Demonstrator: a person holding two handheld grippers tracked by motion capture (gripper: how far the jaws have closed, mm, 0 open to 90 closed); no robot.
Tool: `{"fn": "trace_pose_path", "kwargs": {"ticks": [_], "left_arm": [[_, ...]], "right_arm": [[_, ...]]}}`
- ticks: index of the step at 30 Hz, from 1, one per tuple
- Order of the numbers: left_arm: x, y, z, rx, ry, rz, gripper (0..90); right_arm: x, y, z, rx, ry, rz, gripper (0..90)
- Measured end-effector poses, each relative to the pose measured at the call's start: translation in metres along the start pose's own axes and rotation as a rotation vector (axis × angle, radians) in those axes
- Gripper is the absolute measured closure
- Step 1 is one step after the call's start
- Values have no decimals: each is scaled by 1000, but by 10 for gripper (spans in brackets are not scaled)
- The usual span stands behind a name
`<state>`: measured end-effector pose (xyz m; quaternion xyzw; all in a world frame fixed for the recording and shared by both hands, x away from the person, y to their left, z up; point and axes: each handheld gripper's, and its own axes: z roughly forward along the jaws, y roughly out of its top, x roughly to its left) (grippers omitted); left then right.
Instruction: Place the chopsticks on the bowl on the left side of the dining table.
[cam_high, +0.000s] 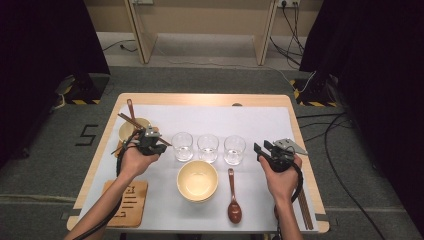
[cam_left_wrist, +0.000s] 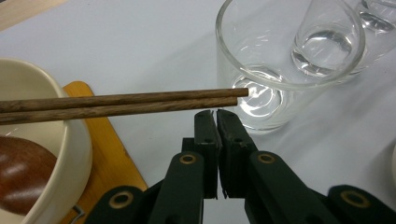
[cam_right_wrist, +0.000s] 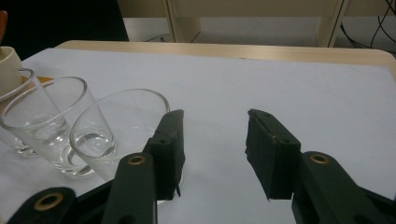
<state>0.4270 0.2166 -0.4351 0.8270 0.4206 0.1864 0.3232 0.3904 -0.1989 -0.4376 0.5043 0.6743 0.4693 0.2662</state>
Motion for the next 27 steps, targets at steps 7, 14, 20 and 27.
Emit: {"fn": "trace_pose_path", "kwargs": {"ticks": [7, 14, 20, 27], "left_arm": [[1, 1, -4, -16, -7, -13, 877], [0, 4, 1, -14, -3, -9, 881], [0, 6, 2, -15, -1, -10, 880], [2, 7, 6, -21, 3, -20, 877]], "right_arm": [[1, 0, 0, 0, 1, 6, 570], [0, 0, 0, -2, -1, 6, 570], [-2, 0, 0, -1, -2, 8, 570], [-1, 0, 0, 0, -2, 5, 570]]}}
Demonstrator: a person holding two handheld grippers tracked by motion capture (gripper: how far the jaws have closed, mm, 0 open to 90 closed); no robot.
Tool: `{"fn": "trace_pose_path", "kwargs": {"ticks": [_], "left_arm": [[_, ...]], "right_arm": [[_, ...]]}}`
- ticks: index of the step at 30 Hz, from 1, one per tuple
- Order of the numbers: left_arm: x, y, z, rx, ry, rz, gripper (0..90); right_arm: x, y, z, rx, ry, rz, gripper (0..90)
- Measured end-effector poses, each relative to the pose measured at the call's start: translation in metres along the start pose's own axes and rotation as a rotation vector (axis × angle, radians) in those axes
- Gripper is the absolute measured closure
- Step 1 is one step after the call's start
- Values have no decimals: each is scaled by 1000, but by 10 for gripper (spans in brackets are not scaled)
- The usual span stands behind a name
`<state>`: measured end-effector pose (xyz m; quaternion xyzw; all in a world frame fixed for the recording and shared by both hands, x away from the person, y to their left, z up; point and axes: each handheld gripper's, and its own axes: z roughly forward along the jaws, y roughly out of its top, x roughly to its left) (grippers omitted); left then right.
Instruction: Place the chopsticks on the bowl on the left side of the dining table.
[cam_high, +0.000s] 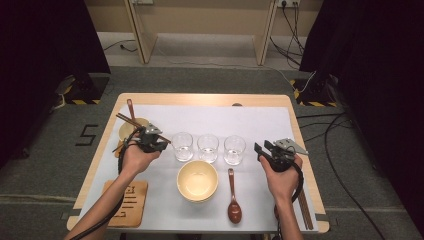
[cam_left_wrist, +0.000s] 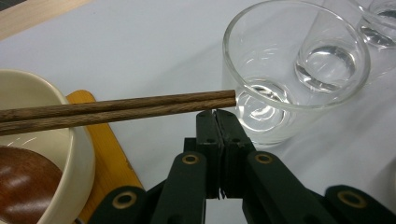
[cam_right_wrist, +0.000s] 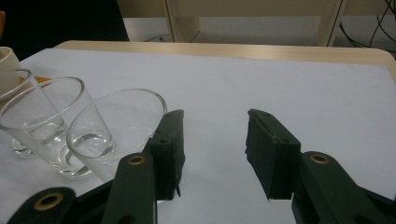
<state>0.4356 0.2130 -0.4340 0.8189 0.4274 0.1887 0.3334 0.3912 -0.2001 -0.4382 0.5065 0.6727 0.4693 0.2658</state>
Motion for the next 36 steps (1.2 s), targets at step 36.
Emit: {"fn": "trace_pose_path", "kwargs": {"ticks": [36], "left_arm": [[87, 30, -6, -11, 217, -111, 894]], "right_arm": [[1, 0, 0, 0, 4, 0, 565]]}}
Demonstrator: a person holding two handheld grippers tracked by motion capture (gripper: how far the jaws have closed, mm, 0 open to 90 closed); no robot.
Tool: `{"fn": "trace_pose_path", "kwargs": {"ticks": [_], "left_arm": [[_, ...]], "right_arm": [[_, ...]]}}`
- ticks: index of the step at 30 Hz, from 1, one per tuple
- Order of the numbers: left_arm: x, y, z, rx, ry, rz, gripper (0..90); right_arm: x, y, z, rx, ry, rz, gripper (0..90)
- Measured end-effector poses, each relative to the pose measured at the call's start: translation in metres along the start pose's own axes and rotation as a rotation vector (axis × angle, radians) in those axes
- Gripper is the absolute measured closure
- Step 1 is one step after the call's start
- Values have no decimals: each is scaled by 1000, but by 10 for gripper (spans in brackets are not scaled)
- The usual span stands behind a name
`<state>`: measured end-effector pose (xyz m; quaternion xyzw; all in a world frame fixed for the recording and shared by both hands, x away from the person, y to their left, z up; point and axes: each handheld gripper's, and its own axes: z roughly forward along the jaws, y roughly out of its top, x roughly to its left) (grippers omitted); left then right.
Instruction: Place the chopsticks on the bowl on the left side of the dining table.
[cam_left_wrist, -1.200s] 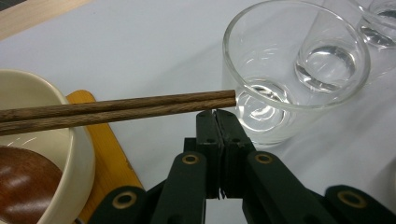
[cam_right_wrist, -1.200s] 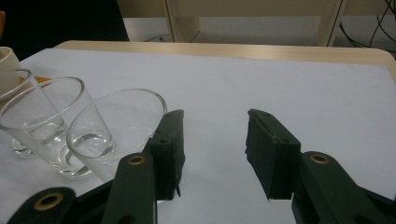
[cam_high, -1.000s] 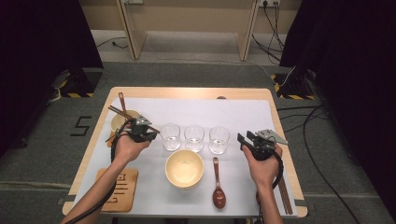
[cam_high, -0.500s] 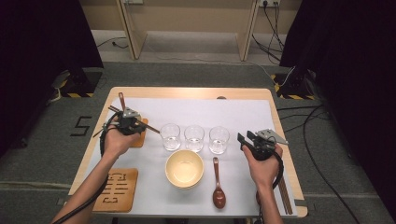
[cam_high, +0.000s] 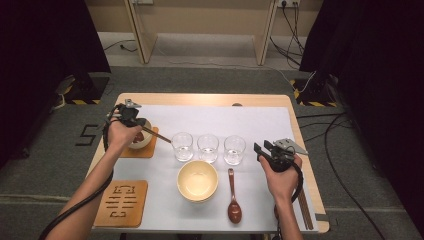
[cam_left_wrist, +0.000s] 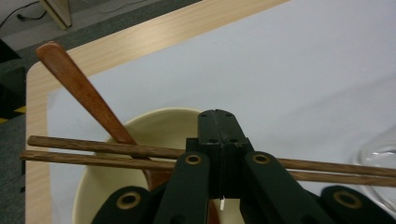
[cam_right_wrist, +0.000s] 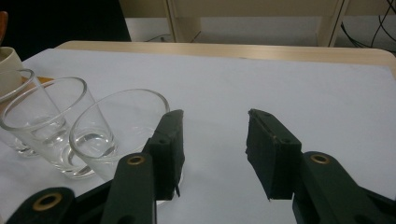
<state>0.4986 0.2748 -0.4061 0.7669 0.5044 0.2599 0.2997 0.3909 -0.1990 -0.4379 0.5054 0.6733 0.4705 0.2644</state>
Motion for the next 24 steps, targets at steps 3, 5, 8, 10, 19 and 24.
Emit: {"fn": "trace_pose_path", "kwargs": {"ticks": [3, 5, 8, 10, 19, 24], "left_arm": [[5, 1, 5, 4, 14, -4, 895], [7, 1, 10, 11, 28, 3, 895], [10, 1, 14, 16, 34, 2, 895], [12, 1, 16, 21, 54, 14, 895], [17, 2, 21, 34, 55, 4, 895], [18, 0, 24, 50, 65, 1, 895]], "right_arm": [[0, 0, 0, -1, 0, 2, 566], [0, 0, 0, -2, -1, 0, 566], [0, 0, 0, 0, 1, 0, 565], [0, -1, 0, 0, 2, -2, 565], [2, -1, 1, 7, 7, -5, 565], [2, -1, 1, 7, 7, -5, 565]]}}
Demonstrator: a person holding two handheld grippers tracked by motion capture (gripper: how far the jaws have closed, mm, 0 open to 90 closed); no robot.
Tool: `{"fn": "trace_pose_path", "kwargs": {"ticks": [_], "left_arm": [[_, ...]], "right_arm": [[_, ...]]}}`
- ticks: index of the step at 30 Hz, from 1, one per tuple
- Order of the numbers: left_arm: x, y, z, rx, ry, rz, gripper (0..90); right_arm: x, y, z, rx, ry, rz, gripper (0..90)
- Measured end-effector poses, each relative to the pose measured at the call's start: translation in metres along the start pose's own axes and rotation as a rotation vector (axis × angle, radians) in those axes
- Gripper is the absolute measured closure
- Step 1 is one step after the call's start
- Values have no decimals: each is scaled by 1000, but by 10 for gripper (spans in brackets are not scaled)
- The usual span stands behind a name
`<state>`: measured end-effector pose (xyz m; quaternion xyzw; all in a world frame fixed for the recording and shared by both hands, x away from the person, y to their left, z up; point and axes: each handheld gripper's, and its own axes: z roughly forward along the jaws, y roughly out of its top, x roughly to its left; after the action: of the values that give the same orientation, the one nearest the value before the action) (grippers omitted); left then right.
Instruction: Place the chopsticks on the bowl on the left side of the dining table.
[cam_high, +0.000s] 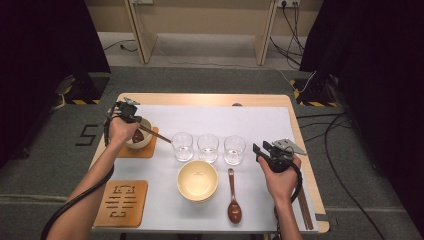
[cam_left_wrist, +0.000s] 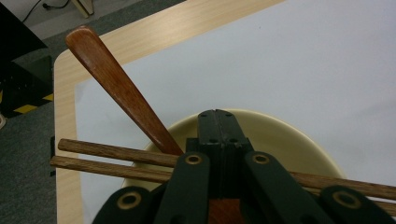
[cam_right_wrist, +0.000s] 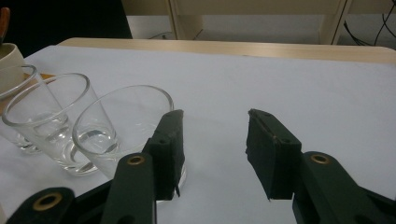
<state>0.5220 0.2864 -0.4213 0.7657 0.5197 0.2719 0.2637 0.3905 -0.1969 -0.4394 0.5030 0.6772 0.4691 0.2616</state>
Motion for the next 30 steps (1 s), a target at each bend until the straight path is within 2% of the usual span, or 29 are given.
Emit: {"fn": "trace_pose_path", "kwargs": {"ticks": [6, 30], "left_arm": [[1, -1, -1, 9, 28, -8, 895], [4, -6, -7, 49, 46, -28, 895]], "right_arm": [[0, 0, 0, 0, 0, 0, 566], [-1, 0, 0, 1, -4, 1, 565]]}}
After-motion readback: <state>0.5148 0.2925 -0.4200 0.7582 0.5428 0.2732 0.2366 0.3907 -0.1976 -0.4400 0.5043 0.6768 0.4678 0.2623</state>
